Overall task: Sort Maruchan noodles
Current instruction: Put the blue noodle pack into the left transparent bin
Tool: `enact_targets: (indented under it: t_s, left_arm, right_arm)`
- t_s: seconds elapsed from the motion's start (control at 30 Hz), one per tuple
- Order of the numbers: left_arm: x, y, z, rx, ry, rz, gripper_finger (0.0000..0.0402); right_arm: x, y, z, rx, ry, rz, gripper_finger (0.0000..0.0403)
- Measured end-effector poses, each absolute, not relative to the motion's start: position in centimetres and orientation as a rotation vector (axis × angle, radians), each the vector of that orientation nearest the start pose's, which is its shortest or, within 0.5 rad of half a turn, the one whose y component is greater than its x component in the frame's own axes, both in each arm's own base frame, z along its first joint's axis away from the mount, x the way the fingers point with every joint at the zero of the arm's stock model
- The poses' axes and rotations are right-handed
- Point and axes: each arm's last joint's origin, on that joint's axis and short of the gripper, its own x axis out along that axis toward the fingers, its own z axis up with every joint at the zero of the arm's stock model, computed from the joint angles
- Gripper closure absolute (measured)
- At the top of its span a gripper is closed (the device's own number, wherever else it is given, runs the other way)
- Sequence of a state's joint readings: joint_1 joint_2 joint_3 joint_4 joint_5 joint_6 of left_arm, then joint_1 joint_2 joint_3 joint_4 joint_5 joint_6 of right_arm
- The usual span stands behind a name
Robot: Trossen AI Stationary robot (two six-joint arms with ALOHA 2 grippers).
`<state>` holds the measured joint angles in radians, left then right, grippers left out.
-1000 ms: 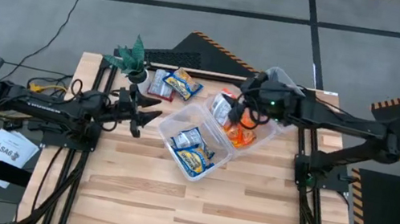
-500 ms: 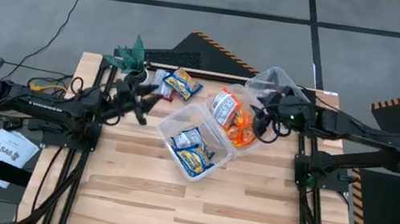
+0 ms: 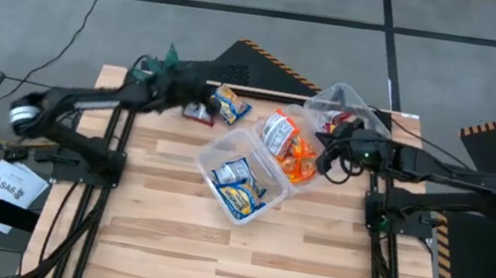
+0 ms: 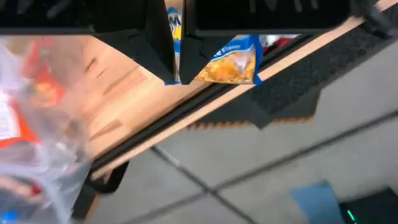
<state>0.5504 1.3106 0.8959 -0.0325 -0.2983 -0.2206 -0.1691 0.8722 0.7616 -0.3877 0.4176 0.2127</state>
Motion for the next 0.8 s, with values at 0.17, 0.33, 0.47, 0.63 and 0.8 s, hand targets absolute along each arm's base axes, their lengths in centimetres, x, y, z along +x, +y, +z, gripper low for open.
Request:
enact_targets:
  t_s: [0.17,0.33,0.47,0.63,0.8]
  left_arm:
    - [27.8,19.9,26.9,-0.278,0.576,0.891,0.0401]
    - [31.6,22.1,26.2,-0.258,0.709,0.904,0.0398]
    - [33.9,23.1,25.3,-0.242,0.733,0.882,0.038]
    - [34.5,23.1,23.9,-0.235,0.802,0.872,0.0324]
    - [34.8,22.2,24.8,-0.184,0.786,0.865,0.0264]
  right_arm:
    - [18.1,-4.3,29.2,0.145,0.439,-0.624,0.0385]
    - [18.4,-4.4,28.9,0.184,0.445,-0.641,0.0366]
    - [18.8,-4.5,28.7,0.189,0.448,-0.644,0.0365]
    - [19.3,-4.6,28.4,0.226,0.444,-0.654,0.0372]
    - [19.9,-4.7,27.9,0.223,0.468,-0.656,0.0376]
